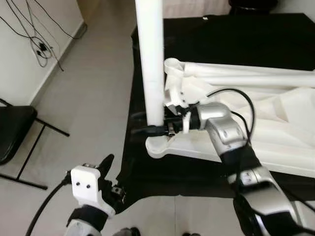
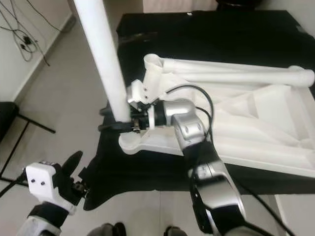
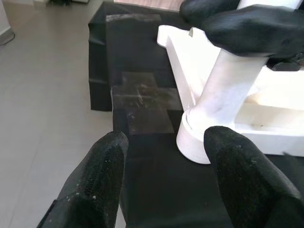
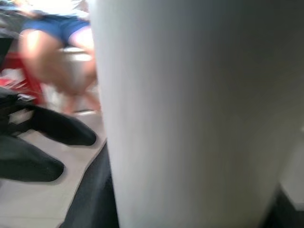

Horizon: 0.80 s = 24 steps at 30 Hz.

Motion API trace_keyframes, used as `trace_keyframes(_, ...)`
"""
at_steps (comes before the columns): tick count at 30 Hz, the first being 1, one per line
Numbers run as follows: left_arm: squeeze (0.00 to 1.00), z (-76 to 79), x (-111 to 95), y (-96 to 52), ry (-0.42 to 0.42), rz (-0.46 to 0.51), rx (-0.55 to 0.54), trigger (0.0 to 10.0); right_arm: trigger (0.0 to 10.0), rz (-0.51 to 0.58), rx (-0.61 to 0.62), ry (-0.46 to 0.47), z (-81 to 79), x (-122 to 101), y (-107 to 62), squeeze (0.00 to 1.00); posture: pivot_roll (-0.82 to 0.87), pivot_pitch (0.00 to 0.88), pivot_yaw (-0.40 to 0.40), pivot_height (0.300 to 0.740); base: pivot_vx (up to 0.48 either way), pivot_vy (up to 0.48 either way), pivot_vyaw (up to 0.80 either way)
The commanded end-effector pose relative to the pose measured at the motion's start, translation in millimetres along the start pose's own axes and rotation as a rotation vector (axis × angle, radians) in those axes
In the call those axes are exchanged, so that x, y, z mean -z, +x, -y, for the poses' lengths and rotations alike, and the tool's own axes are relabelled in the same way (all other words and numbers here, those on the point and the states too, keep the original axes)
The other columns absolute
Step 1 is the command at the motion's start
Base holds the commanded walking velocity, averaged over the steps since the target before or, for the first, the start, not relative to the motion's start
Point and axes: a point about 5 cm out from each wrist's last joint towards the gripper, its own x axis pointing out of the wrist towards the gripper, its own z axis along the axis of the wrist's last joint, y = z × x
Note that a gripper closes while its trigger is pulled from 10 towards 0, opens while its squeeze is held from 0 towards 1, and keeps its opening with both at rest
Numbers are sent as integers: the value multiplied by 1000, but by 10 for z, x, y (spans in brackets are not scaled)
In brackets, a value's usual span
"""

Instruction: Building children table

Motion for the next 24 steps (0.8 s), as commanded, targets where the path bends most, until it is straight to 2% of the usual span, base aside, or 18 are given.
trace_keyframes(1,0,-18,34,-22,4,-21,-10,10000,0,-120,359,36,-24,250,-131,0,125,221,-1,740,0,0,0)
trace_keyframes(2,0,-18,34,-22,4,-21,-10,10000,0,-120,359,36,-24,250,-131,0,125,221,-1,740,0,0,0)
trace_keyframes(3,0,-33,36,-21,6,-21,-10,10000,0,-176,735,70,-150,338,-292,0,102,217,1,740,0,0,0)
trace_keyframes(4,0,-33,36,-21,6,-21,-10,10000,0,-176,735,70,-150,338,-292,0,102,217,1,740,0,0,0)
trace_keyframes(5,0,-46,40,-7,7,-20,-7,10000,0,-238,860,86,-402,403,-320,0,94,216,8,740,0,0,0)
trace_keyframes(6,0,-58,49,11,8,-20,-4,10000,0,-262,897,108,-571,437,-266,0,87,196,15,740,0,0,0)
trace_keyframes(8,0,-58,49,11,8,-20,-4,10000,0,-262,897,108,-571,437,-266,0,87,196,15,740,0,0,0)
trace_keyframes(9,0,-71,69,43,7,-21,1,10000,0,-246,813,133,-687,447,-60,0,97,178,22,740,0,0,0)
trace_keyframes(10,0,-71,69,43,7,-21,1,10000,0,-246,813,133,-687,447,-60,0,97,178,22,740,0,0,0)
trace_keyframes(13,0,-87,83,64,6,-21,1,10000,0,-218,779,136,-644,416,87,0,94,169,19,740,0,0,0)
trace_keyframes(14,0,-94,86,70,6,-21,0,10000,627,-210,763,141,-641,409,131,0,98,169,16,740,0,0,0)
trace_keyframes(15,0,-94,86,70,6,-21,0,10000,627,-210,763,141,-641,409,131,0,98,169,16,740,0,0,0)
trace_keyframes(16,0,-101,85,71,6,-20,-3,10000,7373,-213,763,146,-663,397,152,0,98,168,15,740,0,0,0)
trace_keyframes(17,0,-107,83,71,8,-17,-7,10000,10000,-196,731,183,-690,398,185,0,96,170,15,740,0,0,0)
trace_keyframes(18,0,-107,83,71,8,-17,-7,10000,10000,-196,731,183,-690,398,185,0,96,170,15,740,0,0,0)
trace_keyframes(19,0,-110,76,70,10,-13,-10,10000,10000,-136,653,257,-758,314,256,1000,96,174,17,740,0,0,0)
trace_keyframes(21,0,-111,75,70,10,-13,-10,10000,10000,-120,634,273,-773,289,271,1000,96,174,17,740,0,0,0)
trace_keyframes(24,0,-107,74,72,10,-12,-9,10000,10000,-31,495,270,-717,179,305,1000,97,175,16,740,0,0,0)
